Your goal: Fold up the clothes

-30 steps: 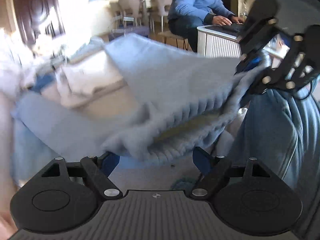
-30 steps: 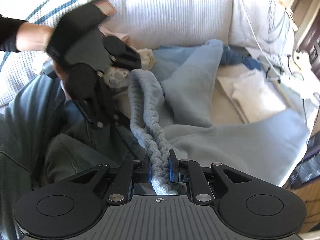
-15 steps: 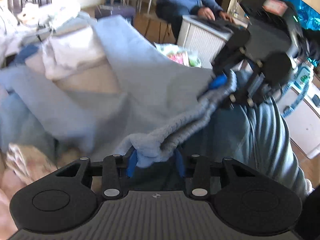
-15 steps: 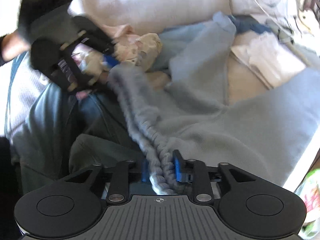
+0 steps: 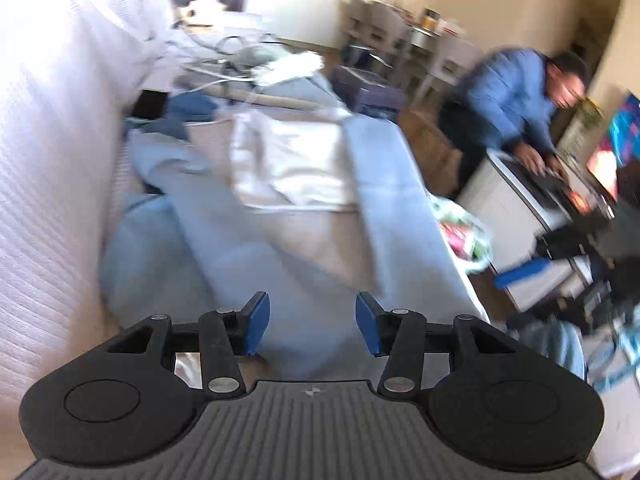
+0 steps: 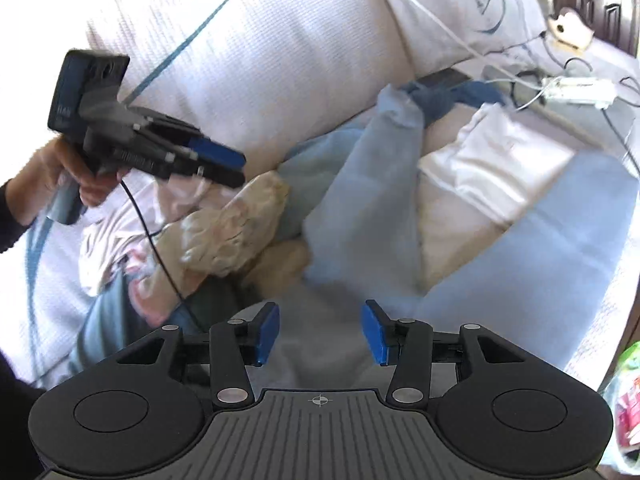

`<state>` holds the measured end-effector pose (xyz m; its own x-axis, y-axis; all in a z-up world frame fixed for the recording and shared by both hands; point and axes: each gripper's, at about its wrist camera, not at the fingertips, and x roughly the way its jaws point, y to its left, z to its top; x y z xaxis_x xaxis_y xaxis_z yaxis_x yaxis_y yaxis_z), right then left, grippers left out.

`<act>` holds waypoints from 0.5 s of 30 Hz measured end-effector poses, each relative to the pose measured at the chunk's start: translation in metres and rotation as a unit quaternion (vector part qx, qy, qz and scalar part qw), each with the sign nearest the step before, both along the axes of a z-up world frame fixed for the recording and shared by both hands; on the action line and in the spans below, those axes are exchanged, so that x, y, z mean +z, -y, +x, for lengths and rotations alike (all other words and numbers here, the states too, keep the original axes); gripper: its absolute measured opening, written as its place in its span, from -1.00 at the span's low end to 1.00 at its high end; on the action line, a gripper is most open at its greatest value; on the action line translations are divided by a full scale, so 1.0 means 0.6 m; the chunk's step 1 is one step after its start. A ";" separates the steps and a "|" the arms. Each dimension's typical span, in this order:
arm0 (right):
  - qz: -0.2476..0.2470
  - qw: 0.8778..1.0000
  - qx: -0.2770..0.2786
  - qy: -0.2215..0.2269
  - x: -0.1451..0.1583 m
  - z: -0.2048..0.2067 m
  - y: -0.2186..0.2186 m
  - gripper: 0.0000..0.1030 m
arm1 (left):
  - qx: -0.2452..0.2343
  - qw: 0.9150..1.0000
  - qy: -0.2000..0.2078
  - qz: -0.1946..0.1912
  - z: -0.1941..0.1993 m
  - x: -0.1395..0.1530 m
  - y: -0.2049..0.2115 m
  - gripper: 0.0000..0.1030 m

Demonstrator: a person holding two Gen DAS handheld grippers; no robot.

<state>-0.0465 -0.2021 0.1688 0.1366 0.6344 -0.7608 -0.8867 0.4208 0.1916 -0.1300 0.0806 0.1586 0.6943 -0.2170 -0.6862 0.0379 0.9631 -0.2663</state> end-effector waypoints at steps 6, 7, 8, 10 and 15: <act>0.023 1.000 -0.007 0.017 0.017 0.059 -0.036 -0.09 | 0.059 0.998 0.001 -0.027 0.041 -0.016 -0.043 0.05; 0.033 0.999 -0.007 0.017 0.023 0.074 -0.045 -0.09 | 0.062 0.998 -0.003 -0.032 0.047 -0.027 -0.042 0.05; 0.044 0.999 -0.008 0.017 0.029 0.090 -0.057 -0.09 | 0.061 0.997 -0.004 -0.040 0.055 -0.040 -0.040 0.05; 0.061 0.998 -0.009 0.017 0.038 0.130 -0.090 -0.09 | 0.060 0.997 0.000 -0.056 0.073 -0.068 -0.035 0.05; 0.047 0.998 -0.025 0.016 0.028 0.239 -0.212 -0.09 | 0.084 0.996 0.011 0.017 0.126 -0.129 -0.024 0.01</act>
<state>0.0968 -0.0752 0.1858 0.1936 0.6940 -0.6934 -0.8710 0.4468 0.2040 -0.0544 0.0948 0.0813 0.7343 -0.0740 -0.6748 -0.1189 0.9646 -0.2352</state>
